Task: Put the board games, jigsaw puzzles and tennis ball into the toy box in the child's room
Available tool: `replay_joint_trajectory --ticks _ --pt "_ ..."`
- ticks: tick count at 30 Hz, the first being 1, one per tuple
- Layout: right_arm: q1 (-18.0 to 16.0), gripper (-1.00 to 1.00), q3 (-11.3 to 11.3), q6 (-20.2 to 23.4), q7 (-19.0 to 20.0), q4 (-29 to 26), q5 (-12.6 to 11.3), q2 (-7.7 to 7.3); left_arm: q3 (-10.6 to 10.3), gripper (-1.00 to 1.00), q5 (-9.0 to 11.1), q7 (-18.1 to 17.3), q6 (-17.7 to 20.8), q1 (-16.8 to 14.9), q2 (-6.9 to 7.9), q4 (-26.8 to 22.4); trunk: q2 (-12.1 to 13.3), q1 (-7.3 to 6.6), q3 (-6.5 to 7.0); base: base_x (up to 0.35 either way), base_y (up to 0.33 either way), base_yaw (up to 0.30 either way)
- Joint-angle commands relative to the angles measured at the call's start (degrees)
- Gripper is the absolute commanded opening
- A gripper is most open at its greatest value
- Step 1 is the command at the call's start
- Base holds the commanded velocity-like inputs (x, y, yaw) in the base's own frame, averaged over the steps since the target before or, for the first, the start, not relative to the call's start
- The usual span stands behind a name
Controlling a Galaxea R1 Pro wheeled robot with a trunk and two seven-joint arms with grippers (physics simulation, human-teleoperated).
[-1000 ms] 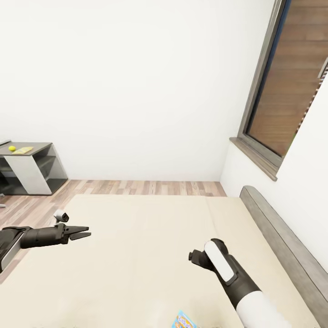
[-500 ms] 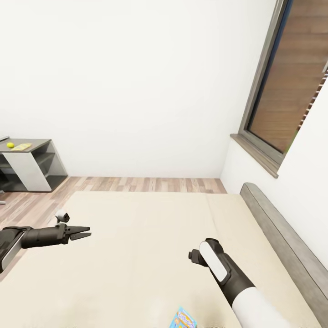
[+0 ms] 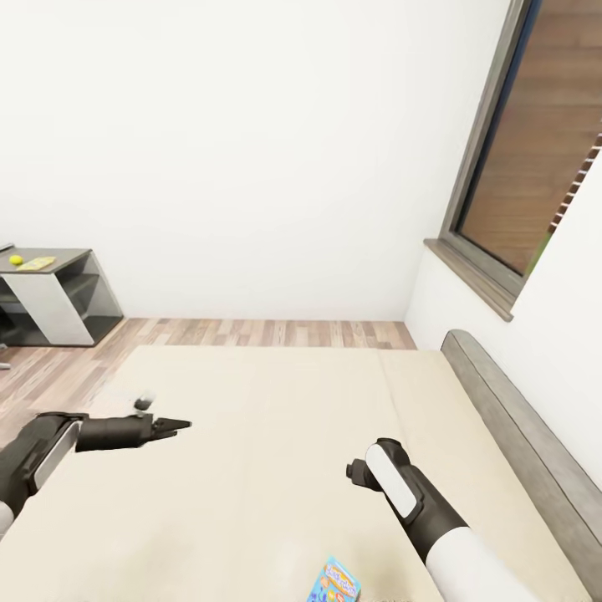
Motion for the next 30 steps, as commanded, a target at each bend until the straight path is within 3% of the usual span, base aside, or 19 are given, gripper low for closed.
replay_joint_trajectory --ticks 1,3,4,5,8,11,17,30 --pt "-0.1 1.00 0.2 0.1 -0.6 -0.1 -0.6 -0.02 -0.2 1.00 0.4 2.8 0.4 -0.1 -0.50 0.0 -0.1 0.03 -0.22 0.000 0.000 0.000" --pt "0.0 1.00 0.2 0.1 -0.6 0.0 -0.6 -0.02 -0.1 1.00 0.4 8.2 0.4 -0.1 -1.77 -0.1 -0.1 0.03 -0.41 0.000 0.000 0.000" --pt "0.0 1.00 0.3 0.1 -0.6 0.0 -0.6 0.01 0.0 1.00 0.4 13.5 0.4 -0.1 -3.09 -0.1 -0.1 0.03 -0.50 0.000 0.000 0.000" --pt "0.0 1.00 0.3 0.1 -0.6 0.0 -0.6 0.02 0.0 1.00 0.4 16.1 0.4 -0.1 -3.72 -0.1 -0.1 0.03 -0.60 0.000 0.000 0.000" --pt "0.0 1.00 0.4 0.1 -0.6 0.0 -0.6 0.04 0.2 1.00 0.6 22.4 0.3 -0.2 -5.19 -0.1 -0.1 0.03 -0.88 0.000 0.000 0.000" --pt "0.0 1.00 0.4 0.0 -0.6 0.0 -0.5 0.05 0.3 1.00 0.8 26.5 0.1 -0.2 -6.02 0.0 -0.1 0.03 -1.16 0.000 0.000 0.000" --pt "0.0 1.00 0.5 -0.1 -0.6 0.0 -0.4 0.13 0.3 1.00 1.1 29.4 0.1 -0.2 -6.75 0.0 -0.1 0.03 -1.73 0.000 0.000 0.000" --pt "0.0 1.00 0.4 -0.1 -0.6 0.0 -0.3 0.07 0.2 1.00 0.9 29.2 0.3 -0.2 -7.01 0.0 -0.1 0.03 -2.95 0.000 0.000 0.000"
